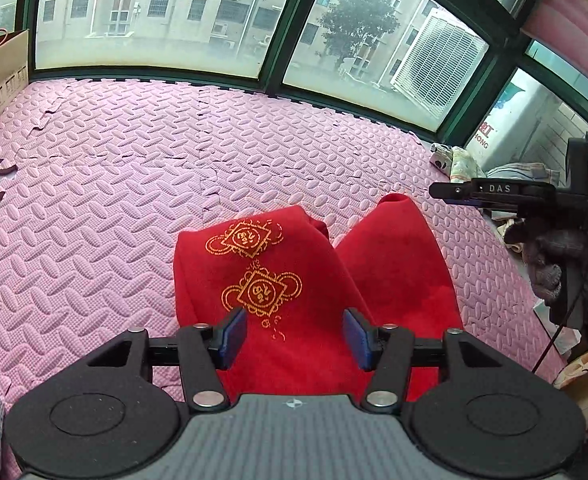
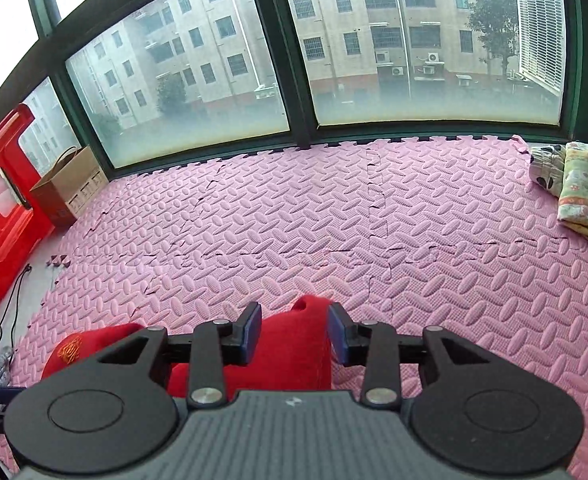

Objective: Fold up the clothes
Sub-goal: 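Lift the hoodie by its hem with both grippers and shake it out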

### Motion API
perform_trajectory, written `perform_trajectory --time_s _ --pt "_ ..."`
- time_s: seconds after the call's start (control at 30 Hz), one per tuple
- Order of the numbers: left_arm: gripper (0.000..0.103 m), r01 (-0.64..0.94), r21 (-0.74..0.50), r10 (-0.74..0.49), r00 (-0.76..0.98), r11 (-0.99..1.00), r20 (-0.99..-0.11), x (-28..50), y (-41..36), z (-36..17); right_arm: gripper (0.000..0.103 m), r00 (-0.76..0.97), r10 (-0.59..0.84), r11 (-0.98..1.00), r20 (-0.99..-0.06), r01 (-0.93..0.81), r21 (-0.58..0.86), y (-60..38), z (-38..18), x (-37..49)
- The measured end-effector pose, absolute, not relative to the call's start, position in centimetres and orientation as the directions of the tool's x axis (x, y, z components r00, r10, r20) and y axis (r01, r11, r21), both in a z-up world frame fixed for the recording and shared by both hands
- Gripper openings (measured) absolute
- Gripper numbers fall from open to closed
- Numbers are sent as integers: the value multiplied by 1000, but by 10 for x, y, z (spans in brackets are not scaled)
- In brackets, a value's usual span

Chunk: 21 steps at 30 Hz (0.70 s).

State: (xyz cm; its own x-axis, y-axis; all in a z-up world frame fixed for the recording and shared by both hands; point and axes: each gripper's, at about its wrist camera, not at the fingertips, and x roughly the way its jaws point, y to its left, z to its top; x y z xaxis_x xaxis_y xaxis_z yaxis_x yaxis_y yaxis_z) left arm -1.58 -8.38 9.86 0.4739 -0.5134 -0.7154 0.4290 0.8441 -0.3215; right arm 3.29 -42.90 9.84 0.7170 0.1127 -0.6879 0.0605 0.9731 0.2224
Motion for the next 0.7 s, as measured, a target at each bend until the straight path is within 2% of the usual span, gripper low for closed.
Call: perform_trajectory --time_s 0.17,0.33,0.4,0.47,0.5,0.57,0.63,0.67,0.7 --pt "65 425 -325 -517 490 845 -702 11 -97 98 36 633 140 976 -762 41 214 -430 75 80" --pt "77 426 -294 -498 524 856 -691 36 -111 96 36 548 161 978 -821 26 209 -429 49 94" --pt "79 434 -267 -485 538 860 -690 46 -119 93 31 550 164 976 -819 31 216 -430 46 93" --pt "79 453 -256 -488 528 854 -695 55 -127 87 13 557 167 973 -814 39 226 -430 45 91" --pt "78 461 -255 -492 518 850 -700 59 -131 84 11 561 153 976 -814 41 212 -428 47 90" --pt "76 478 -251 -494 494 842 -715 65 -138 76 9 581 133 984 -803 17 175 -422 55 85" --pt "65 487 -239 -485 480 840 -731 67 -142 69 8 614 103 993 -782 -12 121 -412 70 77" --pt "54 490 -232 -481 476 840 -737 67 -142 67 8 623 99 994 -776 -19 112 -411 73 75" --pt "48 493 -225 -475 472 841 -742 67 -143 64 7 656 91 995 -749 -33 91 -405 86 67"
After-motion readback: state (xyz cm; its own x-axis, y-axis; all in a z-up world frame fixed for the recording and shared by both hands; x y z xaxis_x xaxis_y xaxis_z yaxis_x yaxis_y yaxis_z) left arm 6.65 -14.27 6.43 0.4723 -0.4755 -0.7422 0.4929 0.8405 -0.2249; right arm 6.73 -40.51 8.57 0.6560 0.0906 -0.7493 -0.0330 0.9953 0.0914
